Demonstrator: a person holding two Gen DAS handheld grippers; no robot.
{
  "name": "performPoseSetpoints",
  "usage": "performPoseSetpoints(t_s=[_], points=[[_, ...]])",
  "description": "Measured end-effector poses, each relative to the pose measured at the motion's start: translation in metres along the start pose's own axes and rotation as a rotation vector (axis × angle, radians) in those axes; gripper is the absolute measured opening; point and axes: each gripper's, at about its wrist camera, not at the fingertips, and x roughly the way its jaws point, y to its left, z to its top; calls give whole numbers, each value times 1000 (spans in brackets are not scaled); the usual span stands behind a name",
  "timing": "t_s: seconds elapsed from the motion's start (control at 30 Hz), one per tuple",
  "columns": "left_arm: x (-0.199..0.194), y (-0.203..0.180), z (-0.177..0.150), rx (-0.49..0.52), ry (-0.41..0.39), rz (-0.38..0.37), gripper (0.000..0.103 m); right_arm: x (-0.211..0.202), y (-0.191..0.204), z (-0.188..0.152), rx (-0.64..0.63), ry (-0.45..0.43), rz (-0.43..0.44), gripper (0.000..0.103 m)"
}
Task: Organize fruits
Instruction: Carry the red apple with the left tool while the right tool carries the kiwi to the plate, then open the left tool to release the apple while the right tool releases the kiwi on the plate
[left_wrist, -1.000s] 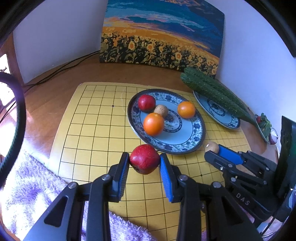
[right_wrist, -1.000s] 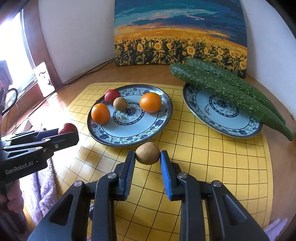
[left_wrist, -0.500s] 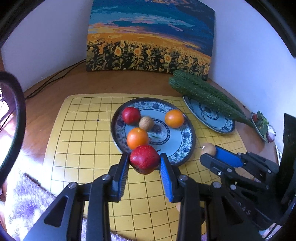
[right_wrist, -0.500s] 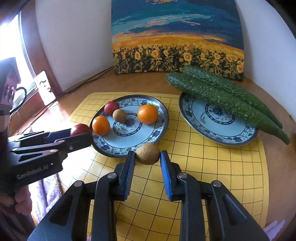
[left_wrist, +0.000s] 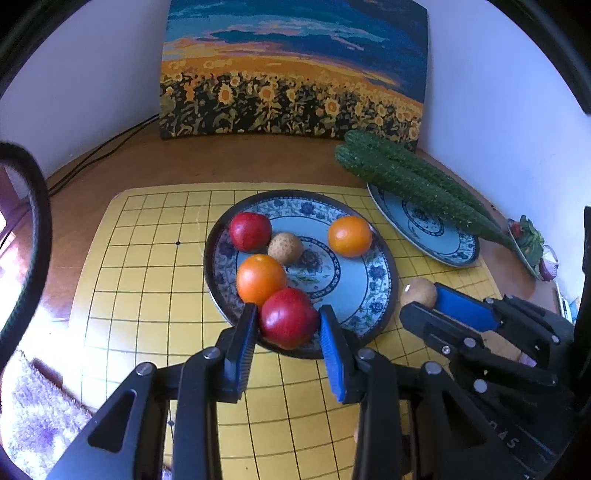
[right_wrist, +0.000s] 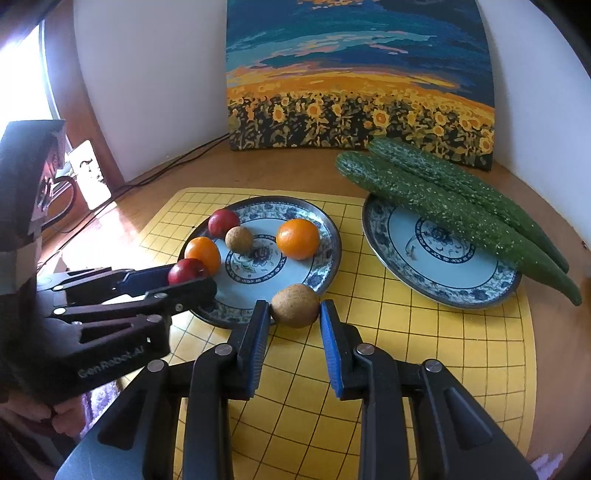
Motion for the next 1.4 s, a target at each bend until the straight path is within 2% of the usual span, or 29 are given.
performPoseSetpoints(t_s=[1.13,1.4], points=[[14,5,8,-4,9,13,35,28,2,15,-60,8,-5,29],[14,5,8,-4,11,12,35,27,-1,16,-40,11,-6,35]])
